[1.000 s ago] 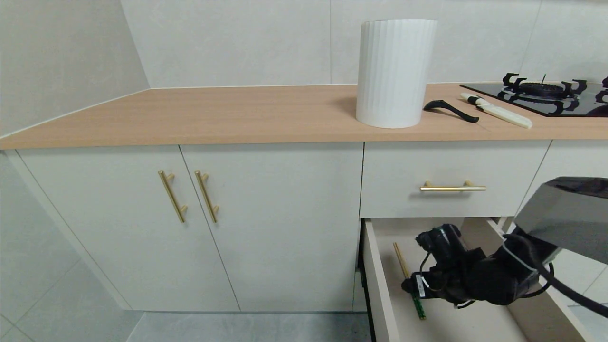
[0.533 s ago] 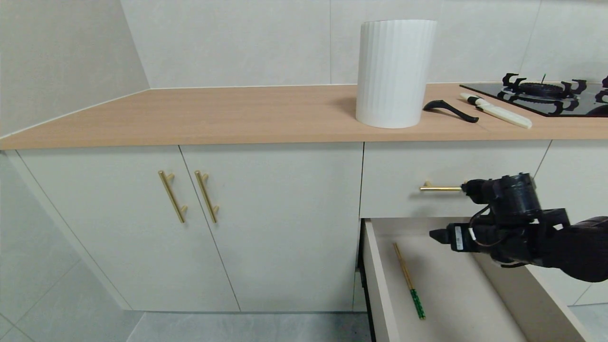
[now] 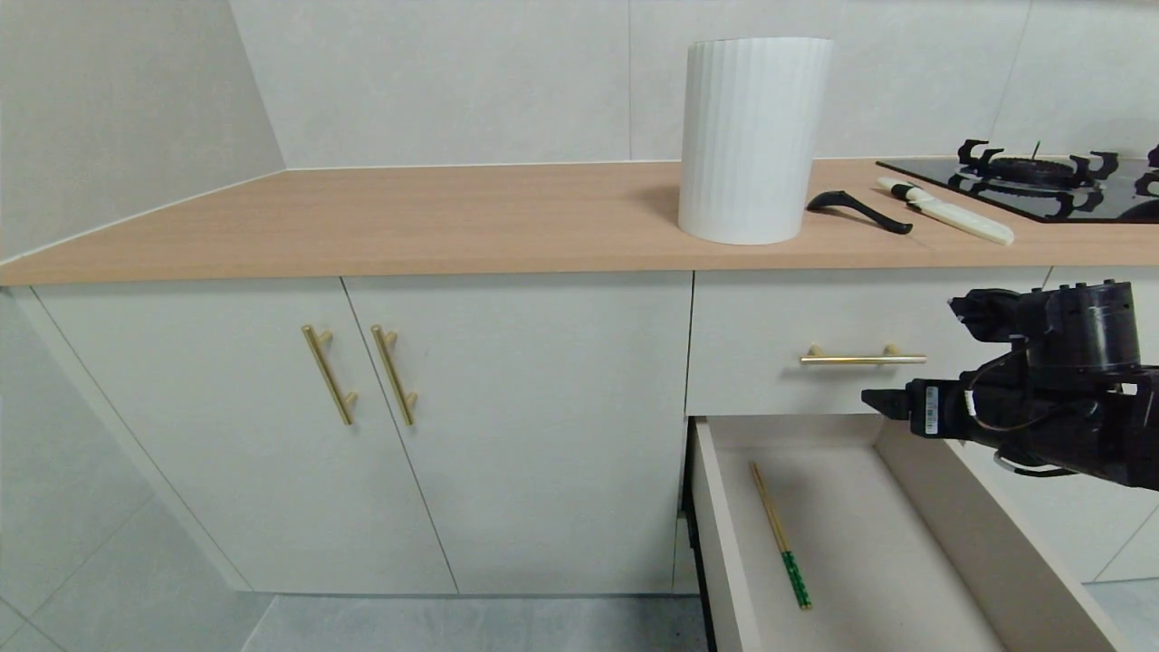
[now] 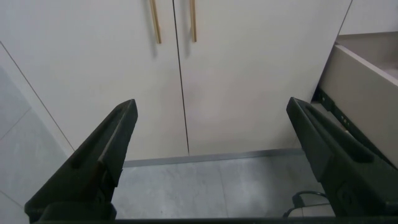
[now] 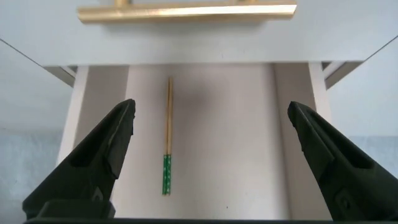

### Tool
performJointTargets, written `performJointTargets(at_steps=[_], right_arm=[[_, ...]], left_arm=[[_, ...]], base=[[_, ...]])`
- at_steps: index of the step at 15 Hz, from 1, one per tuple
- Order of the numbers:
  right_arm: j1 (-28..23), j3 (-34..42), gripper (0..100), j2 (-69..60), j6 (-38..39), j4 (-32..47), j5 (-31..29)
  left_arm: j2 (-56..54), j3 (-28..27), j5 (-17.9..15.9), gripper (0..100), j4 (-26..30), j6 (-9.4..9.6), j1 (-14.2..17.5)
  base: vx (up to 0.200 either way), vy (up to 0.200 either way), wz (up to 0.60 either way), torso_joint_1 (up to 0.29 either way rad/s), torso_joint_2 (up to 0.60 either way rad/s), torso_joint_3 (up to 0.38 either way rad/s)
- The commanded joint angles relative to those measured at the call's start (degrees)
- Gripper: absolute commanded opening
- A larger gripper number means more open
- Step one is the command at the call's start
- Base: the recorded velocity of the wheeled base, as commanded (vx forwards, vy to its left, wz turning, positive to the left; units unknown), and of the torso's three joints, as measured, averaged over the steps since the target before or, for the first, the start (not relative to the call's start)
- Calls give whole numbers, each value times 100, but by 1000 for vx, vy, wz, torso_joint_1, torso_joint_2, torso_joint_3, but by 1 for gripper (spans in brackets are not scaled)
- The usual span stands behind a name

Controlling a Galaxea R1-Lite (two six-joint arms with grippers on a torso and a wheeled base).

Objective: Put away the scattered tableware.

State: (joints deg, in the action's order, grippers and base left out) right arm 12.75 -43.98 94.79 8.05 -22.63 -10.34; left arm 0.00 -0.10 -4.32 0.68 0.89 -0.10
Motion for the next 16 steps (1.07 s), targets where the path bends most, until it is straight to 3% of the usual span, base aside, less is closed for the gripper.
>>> performJointTargets(at_steps=[1,6,16], right_arm=[[-1,13,100,-145,-84,-14,5],[-53,13,100,-172,-101,-14,14],[-62,13,100,-145,-101,-23,14]], left_arm=[[0,1,1,100,2,-1,1],[0,-8,1,100,2,-1,1],[0,1,1,100,2,8,1]], base=[[0,0,0,0,0,0],[0,0,0,68,-240,-211],[0,0,0,182,-501,-292]])
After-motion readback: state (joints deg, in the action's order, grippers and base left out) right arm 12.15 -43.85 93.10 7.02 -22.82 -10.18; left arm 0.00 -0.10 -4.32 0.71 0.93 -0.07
